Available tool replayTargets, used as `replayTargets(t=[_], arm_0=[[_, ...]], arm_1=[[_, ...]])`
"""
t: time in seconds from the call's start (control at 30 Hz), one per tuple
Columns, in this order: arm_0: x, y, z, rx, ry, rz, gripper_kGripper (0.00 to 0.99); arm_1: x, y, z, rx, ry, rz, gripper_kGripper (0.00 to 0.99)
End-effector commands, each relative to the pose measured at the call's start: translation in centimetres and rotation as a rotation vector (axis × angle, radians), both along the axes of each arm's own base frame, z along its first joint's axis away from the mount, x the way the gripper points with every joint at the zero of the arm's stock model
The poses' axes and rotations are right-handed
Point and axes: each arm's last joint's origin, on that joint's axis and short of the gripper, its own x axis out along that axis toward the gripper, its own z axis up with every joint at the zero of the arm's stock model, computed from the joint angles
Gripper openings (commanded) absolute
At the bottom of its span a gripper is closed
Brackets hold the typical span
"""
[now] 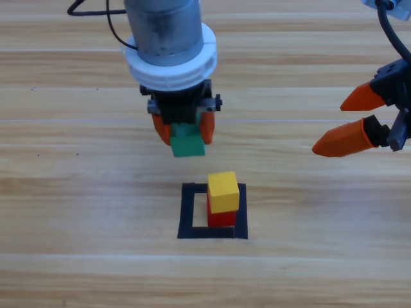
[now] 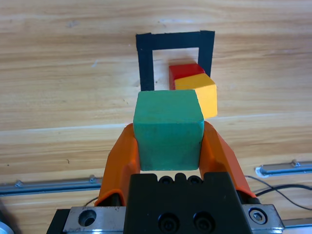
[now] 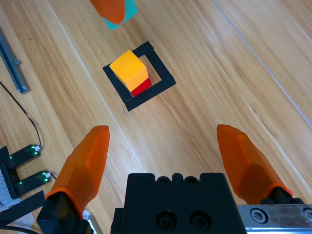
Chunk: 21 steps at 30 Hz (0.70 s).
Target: Stack the blocks in the rectangular block: red at the bottom, yellow in the middle, green on top
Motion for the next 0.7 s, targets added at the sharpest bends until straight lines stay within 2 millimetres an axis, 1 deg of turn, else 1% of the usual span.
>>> replayTargets(t=[0.03, 0.23, 0.43, 0.57, 0.7], arm_0=[[-0.9, -2.1, -1.9, 0.022, 0.047, -0.029, 0.0], [-1.2, -3.1, -2.4, 0.022, 0.051, -0.041, 0.0], [-1.2, -4.2, -3.6, 0.034, 0.066, -0.062, 0.0], [-1.0, -4.6, -4.4, 0.035, 0.087, -0.097, 0.0], [-1.0, -4.7, -4.8, 0.04, 0.094, -0.111, 0.0]], arm_1=[[-0.1, -0.9, -0.4, -0.013, 0.027, -0.027, 0.969], [-0.1, -0.9, -0.4, -0.013, 0.027, -0.027, 0.969], [0.0, -0.9, -0.6, -0.015, 0.032, -0.028, 0.969], [0.0, -0.9, -0.6, -0.015, 0.033, -0.03, 0.969], [0.0, -0.9, -0.6, -0.015, 0.033, -0.03, 0.969]])
